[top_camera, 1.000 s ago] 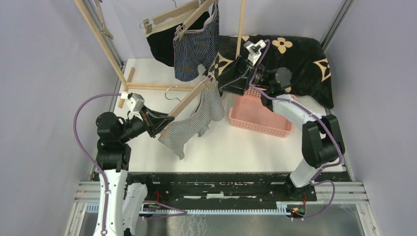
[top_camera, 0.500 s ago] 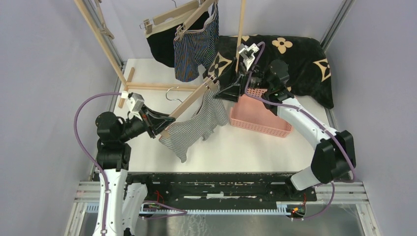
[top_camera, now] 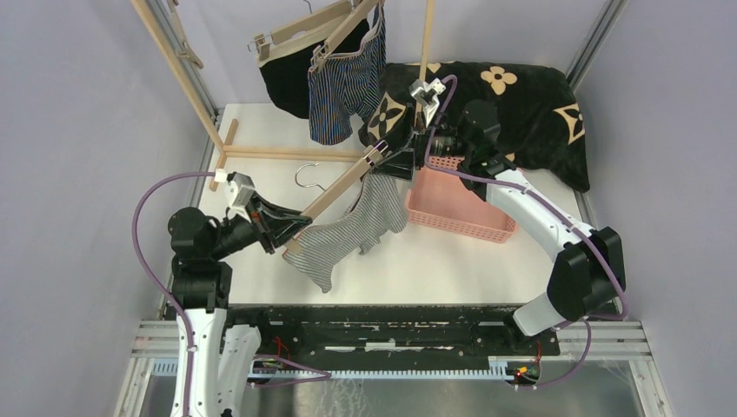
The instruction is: Remove the underwear clipped to the hanger
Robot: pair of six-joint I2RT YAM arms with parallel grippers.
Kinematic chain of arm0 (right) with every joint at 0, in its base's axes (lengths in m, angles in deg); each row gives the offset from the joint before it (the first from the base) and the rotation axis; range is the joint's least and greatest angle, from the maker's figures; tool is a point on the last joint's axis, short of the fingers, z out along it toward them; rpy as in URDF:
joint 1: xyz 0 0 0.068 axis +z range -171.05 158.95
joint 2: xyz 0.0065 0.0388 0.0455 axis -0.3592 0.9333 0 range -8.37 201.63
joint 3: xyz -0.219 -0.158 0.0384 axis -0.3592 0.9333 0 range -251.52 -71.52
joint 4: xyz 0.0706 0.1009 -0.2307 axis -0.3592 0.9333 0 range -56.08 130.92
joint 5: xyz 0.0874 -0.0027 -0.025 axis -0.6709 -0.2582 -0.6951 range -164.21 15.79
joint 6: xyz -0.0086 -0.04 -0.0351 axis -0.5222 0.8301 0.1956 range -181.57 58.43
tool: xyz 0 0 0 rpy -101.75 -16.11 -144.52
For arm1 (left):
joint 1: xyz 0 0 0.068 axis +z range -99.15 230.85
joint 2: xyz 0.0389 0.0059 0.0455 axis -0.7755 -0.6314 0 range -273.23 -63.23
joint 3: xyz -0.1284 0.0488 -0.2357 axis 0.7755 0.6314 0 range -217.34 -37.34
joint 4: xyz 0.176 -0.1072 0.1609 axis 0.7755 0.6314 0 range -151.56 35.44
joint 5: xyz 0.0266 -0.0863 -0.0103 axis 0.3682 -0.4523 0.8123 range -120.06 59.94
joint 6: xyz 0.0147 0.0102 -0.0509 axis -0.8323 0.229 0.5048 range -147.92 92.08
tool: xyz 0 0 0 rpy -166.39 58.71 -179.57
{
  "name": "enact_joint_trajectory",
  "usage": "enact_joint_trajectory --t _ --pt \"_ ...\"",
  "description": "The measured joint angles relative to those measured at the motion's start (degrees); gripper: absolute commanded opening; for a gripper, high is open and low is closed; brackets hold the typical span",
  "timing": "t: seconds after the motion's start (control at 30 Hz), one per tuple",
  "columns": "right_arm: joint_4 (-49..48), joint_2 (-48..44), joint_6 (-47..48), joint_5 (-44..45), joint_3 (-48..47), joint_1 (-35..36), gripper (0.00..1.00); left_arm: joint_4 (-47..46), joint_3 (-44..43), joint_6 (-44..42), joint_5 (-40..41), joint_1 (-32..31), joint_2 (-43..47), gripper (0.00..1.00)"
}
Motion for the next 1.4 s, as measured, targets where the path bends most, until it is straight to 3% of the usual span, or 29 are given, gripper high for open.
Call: enact_joint_trajectory --t 0.67,1.1,1.13,1.23,1.27,1.33,1.4 --pt "4.9 -4.0 3.3 0.9 -0.8 0.9 0.88 -0.6 2.8 1.0 -1.1 0.0 0.2 0.03" --pt "5.5 -4.0 2.4 2.0 -0.9 1.1 0.03 -3.8 4.3 1.8 -1.6 0.0 0.2 0.03" --pt "5.5 -4.0 2.1 2.0 -0.9 1.0 0.01 -4.0 4.5 1.8 -1.7 0.0 0.2 0.03" --pt "5.4 -4.0 1.8 1.5 -1.0 0.9 0.01 -4.7 4.7 1.9 -1.9 0.0 0.2 0.03" --pt "5.4 -4.0 1.7 1.4 -1.0 0.9 0.06 -4.8 4.8 1.9 -2.0 0.0 0.2 0.03" --pt "5.4 -4.0 1.7 1.4 -1.0 0.9 0.31 -5.1 4.9 1.9 -2.1 0.0 0.2 0.03" --pt "5.4 -4.0 1.6 1.8 -1.0 0.9 0.77 -5.5 4.9 2.0 -2.1 0.0 0.1 0.03"
